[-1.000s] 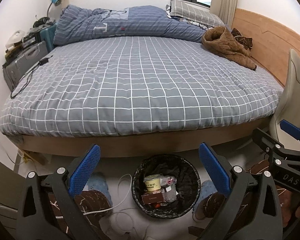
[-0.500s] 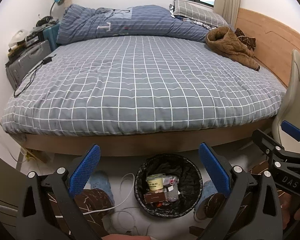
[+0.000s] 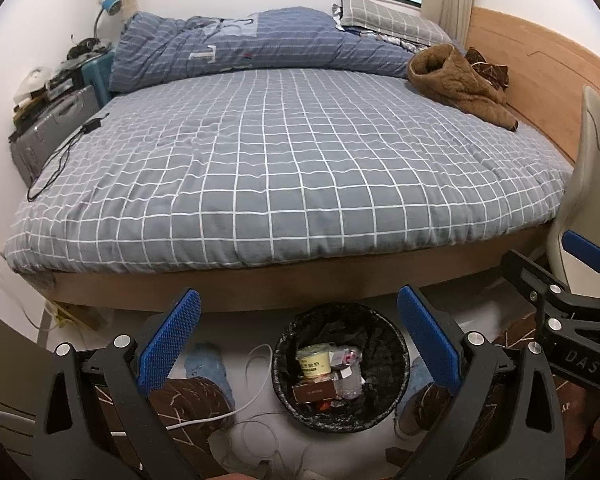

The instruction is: Collect trash

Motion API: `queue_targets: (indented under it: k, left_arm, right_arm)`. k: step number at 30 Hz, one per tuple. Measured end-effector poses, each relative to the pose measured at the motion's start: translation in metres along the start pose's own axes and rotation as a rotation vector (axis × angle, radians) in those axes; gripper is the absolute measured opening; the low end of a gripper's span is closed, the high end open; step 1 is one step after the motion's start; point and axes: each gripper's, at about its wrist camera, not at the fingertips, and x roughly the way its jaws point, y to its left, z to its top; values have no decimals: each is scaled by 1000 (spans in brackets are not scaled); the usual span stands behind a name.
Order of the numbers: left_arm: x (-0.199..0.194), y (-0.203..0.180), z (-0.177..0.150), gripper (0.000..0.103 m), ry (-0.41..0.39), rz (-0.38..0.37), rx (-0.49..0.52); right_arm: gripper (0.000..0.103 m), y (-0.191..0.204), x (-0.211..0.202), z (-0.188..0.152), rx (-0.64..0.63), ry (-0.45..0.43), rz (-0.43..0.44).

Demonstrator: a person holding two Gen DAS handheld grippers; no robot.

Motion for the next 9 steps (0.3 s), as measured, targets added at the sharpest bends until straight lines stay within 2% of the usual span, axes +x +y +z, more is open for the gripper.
queue_targets:
  k: [9]
  left_arm:
    - [1, 2, 0, 97, -7, 22, -4]
  right_arm:
    - [95, -2, 0, -2, 5, 0, 7]
